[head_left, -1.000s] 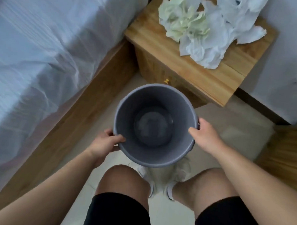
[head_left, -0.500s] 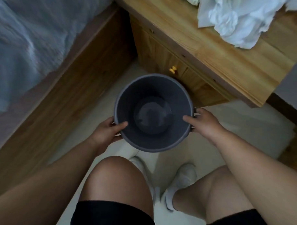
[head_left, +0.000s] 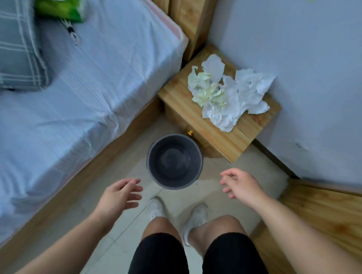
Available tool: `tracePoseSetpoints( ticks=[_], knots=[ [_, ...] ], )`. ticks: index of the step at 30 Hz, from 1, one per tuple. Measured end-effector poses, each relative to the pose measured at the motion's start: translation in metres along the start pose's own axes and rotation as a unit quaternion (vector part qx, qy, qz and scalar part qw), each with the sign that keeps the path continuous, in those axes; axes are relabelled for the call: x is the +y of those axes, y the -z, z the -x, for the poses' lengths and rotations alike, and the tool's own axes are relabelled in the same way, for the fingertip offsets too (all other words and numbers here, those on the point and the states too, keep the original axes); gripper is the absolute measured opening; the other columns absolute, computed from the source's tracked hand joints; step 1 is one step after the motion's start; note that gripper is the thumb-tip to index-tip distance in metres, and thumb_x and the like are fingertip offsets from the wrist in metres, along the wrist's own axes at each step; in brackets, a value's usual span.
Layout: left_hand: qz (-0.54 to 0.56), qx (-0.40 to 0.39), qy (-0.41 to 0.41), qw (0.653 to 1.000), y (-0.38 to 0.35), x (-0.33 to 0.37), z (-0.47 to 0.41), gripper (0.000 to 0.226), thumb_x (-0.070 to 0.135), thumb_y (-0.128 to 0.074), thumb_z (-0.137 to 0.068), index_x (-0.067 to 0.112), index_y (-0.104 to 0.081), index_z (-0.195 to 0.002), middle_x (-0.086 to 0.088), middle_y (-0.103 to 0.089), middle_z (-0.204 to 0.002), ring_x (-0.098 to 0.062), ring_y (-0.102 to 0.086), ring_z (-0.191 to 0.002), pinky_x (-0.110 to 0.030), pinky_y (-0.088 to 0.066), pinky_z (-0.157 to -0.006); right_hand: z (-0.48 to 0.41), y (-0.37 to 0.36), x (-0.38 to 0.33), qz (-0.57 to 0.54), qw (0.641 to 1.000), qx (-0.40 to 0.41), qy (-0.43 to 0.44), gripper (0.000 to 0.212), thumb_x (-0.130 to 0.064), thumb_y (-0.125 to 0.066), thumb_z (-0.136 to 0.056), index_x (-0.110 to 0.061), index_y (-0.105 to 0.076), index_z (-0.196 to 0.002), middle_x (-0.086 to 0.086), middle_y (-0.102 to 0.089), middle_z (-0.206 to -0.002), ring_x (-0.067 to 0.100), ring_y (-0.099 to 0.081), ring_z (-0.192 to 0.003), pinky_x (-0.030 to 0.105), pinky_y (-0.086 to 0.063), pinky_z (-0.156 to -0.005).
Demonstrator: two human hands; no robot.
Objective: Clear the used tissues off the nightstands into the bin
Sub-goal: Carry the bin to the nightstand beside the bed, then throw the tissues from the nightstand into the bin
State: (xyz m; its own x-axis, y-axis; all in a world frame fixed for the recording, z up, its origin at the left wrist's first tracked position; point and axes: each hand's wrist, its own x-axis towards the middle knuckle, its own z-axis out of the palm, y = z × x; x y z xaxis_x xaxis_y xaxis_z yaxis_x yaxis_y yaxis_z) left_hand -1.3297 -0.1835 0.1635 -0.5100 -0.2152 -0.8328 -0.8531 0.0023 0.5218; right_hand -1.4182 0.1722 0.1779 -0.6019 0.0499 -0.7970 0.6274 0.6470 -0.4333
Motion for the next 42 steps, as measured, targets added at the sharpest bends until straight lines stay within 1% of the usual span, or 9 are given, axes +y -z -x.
tracePoseSetpoints(
  ticks=[9,14,17,23,26,31,37,40,42],
  knots=[
    [0.029,-0.002,-0.026,0.999,-0.057,0.108,0.099,0.024,0.021,-0.055,-0.108,0.021,-0.080,-0.106,-0.006,-0.081,-0.098,-0.020,-0.076,-0.077,-0.034,-0.063,-0.068,0.038,0.124,-0.074,0.019,0.996,0.001,0.084,0.013,-0.023,-0.062,-0.097,-0.033,-0.071,-0.097,-0.016,-0.077,-0.084,0.006,-0.073,-0.069,0.025,-0.058,-0.056],
    [0.057,0.052,-0.016,0.997,-0.131,0.144,0.086,0.023,0.017,-0.053,-0.109,0.022,-0.072,-0.121,-0.010,-0.079,-0.102,-0.037,-0.074,-0.094,-0.040,-0.061,-0.071,-0.028,0.186,-0.086,0.025,0.994,-0.003,0.102,0.015,-0.019,-0.063,-0.099,-0.033,-0.068,-0.101,-0.008,-0.078,-0.082,0.006,-0.072,-0.065,0.025,-0.054,-0.057],
    [0.066,0.084,0.000,0.994,-0.172,0.160,0.071,0.024,0.019,-0.053,-0.109,0.022,-0.066,-0.130,-0.008,-0.078,-0.104,-0.028,-0.075,-0.091,-0.035,-0.062,-0.068,-0.067,0.218,-0.096,0.042,0.992,-0.013,0.118,0.014,-0.016,-0.066,-0.097,-0.022,-0.070,-0.108,-0.001,-0.077,-0.088,0.002,-0.069,-0.059,0.018,-0.052,-0.056],
    [0.112,0.117,0.015,0.987,-0.230,0.184,0.033,0.026,0.028,-0.056,-0.107,0.029,-0.066,-0.131,0.003,-0.078,-0.104,-0.017,-0.074,-0.095,-0.040,-0.066,-0.080,-0.120,0.242,-0.127,0.147,0.972,-0.055,0.173,0.016,-0.030,-0.068,-0.095,-0.030,-0.069,-0.111,-0.009,-0.072,-0.096,0.014,-0.071,-0.086,0.040,-0.059,-0.081],
    [0.112,0.100,0.001,0.989,-0.243,0.190,0.001,0.021,0.033,-0.059,-0.103,0.042,-0.067,-0.120,0.012,-0.079,-0.096,-0.007,-0.074,-0.089,-0.038,-0.066,-0.081,-0.148,0.229,-0.133,0.181,0.961,-0.044,0.204,0.022,-0.038,-0.067,-0.094,-0.035,-0.068,-0.116,-0.019,-0.069,-0.098,0.002,-0.066,-0.087,0.028,-0.056,-0.076],
    [-0.004,0.118,-0.070,0.991,-0.242,0.197,-0.075,0.032,0.042,-0.059,-0.102,0.039,-0.065,-0.133,0.023,-0.070,-0.116,0.004,-0.065,-0.104,-0.027,-0.058,-0.090,-0.195,0.179,-0.134,0.231,0.927,-0.034,0.294,0.033,-0.039,-0.064,-0.097,-0.033,-0.062,-0.130,-0.025,-0.059,-0.114,0.001,-0.060,-0.101,0.029,-0.056,-0.088],
    [-0.182,0.213,-0.245,0.928,-0.231,0.238,-0.168,0.045,0.033,-0.061,-0.102,0.045,-0.054,-0.145,0.018,-0.057,-0.129,-0.002,-0.059,-0.104,-0.019,-0.043,-0.079,-0.242,0.128,-0.132,0.314,0.871,-0.029,0.376,0.069,-0.041,-0.070,-0.095,-0.033,-0.037,-0.154,-0.006,-0.037,-0.159,0.016,-0.031,-0.145,0.027,-0.035,-0.105],
    [-0.283,0.220,-0.294,0.886,-0.237,0.259,-0.204,0.052,0.041,-0.060,-0.102,0.049,-0.044,-0.151,0.009,-0.051,-0.150,-0.013,-0.065,-0.110,-0.027,-0.051,-0.073,-0.257,0.118,-0.128,0.343,0.853,-0.014,0.393,0.072,-0.037,-0.073,-0.093,-0.031,-0.037,-0.154,-0.002,-0.042,-0.156,0.021,-0.036,-0.141,0.035,-0.045,-0.104],
    [-0.363,0.214,-0.293,0.858,-0.244,0.268,-0.223,0.060,0.053,-0.058,-0.100,0.051,-0.034,-0.155,-0.002,-0.045,-0.159,-0.029,-0.061,-0.125,-0.040,-0.056,-0.083,-0.265,0.117,-0.124,0.335,0.851,0.001,0.405,0.059,-0.029,-0.075,-0.092,-0.023,-0.051,-0.146,0.000,-0.058,-0.139,0.022,-0.048,-0.129,0.037,-0.050,-0.099]
  ],
)
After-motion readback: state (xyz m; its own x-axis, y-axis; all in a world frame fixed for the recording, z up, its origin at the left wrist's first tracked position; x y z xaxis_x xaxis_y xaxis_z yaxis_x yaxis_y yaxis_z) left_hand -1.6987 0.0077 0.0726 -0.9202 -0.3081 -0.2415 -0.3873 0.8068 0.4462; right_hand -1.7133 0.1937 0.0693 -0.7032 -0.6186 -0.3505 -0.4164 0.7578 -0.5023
